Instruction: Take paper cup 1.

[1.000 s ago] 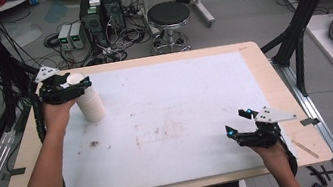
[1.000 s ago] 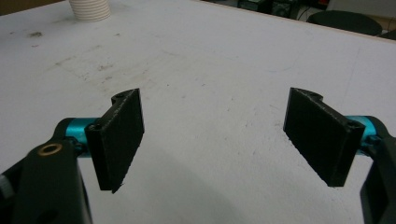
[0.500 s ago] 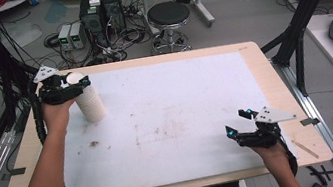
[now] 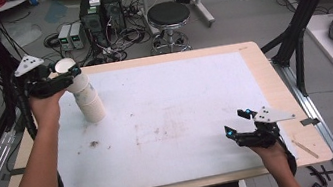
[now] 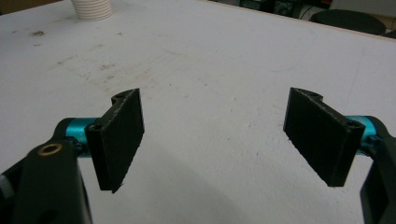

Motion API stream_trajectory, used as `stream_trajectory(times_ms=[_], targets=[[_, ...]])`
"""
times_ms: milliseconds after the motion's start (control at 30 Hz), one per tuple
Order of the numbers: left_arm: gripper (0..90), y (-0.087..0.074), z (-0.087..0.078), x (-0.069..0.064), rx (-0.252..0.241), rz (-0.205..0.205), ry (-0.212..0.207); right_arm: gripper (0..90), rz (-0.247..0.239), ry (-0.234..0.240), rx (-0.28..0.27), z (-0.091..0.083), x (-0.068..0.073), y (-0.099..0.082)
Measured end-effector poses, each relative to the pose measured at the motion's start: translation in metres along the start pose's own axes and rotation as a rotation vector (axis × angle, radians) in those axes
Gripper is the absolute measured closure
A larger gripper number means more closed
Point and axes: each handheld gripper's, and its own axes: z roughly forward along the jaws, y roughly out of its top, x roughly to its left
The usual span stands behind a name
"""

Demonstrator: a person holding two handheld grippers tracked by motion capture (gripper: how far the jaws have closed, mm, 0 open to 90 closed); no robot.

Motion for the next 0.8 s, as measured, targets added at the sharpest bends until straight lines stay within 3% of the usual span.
stream_trajectory(times_ms=[233, 467, 633, 800], targets=[[36.4, 0.021, -0.018, -0.008, -0.075, 0.022, -0.021, 20.8, 0.002, -0.003, -0.003, 0.000, 0.000, 0.000], [36.7, 0.024, -0.036, -0.028, -0.110, 0.023, -0.074, 20.7, -0.008, 0.013, -0.010, 0.001, 0.003, 0.002], [36.7, 0.015, -0.044, -0.043, -0.102, 0.011, -0.167, 20.8, -0.017, 0.031, -0.009, 0.000, 0.004, 0.004], [36.7, -0.005, -0.049, -0.060, -0.092, 0.008, -0.254, 20.8, -0.015, 0.043, -0.009, 0.002, 0.004, 0.004]])
